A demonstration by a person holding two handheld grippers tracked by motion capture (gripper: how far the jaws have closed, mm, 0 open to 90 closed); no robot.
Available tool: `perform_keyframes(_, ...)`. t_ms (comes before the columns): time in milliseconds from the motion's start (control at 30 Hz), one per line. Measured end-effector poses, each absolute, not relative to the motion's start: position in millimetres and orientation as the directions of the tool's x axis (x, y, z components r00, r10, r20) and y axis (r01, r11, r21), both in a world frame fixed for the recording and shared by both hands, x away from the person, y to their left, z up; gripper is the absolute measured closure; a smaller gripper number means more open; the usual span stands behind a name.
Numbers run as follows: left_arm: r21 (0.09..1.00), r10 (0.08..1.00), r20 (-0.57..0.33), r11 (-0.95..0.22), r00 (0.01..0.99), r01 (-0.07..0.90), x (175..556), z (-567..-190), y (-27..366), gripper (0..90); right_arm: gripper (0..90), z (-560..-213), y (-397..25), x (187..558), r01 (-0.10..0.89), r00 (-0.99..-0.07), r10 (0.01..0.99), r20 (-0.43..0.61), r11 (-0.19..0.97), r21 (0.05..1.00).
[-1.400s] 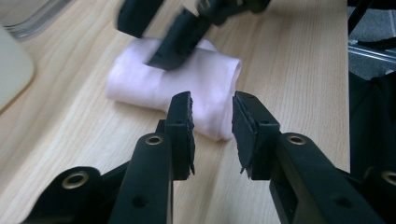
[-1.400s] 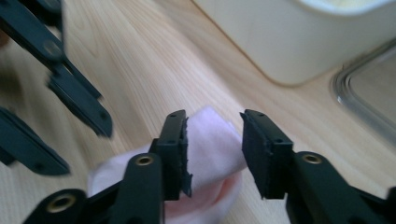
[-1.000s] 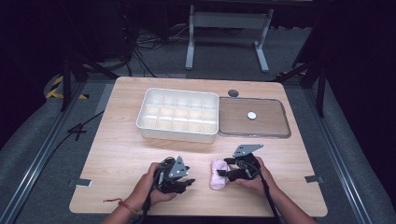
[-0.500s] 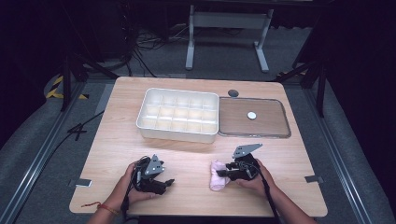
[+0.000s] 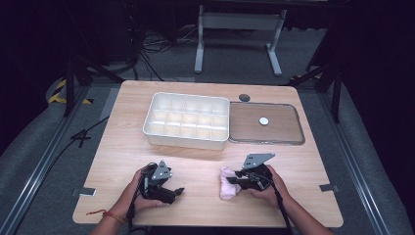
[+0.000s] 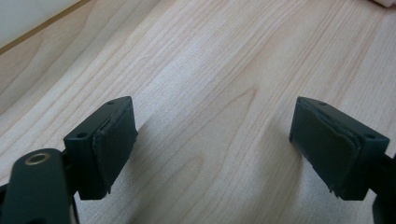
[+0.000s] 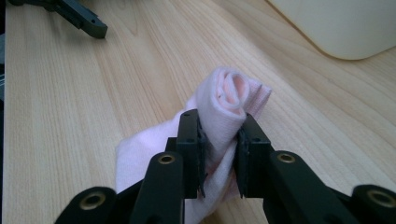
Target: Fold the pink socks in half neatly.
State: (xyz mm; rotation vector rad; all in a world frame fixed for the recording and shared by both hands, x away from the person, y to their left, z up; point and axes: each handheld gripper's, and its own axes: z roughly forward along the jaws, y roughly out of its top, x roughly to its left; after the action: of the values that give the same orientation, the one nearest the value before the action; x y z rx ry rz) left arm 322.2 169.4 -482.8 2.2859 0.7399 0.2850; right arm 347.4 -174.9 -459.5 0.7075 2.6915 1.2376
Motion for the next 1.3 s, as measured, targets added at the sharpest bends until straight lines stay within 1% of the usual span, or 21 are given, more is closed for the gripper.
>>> perform_keyframes(467,0.683,0.57,-0.007,-0.597,0.821,0.421,325,-483,169,13.3,75.1,-444,-193,349,0.327,-0.879,0.475,0.041,0.538,0.777)
perform_keyframes(1300,0.687,0.554,-0.014,-0.599,0.832,0.411,327,-483,171,12.4,75.1,-428,-215,354,0.312,-0.843,0.537,0.006,0.48,0.82)
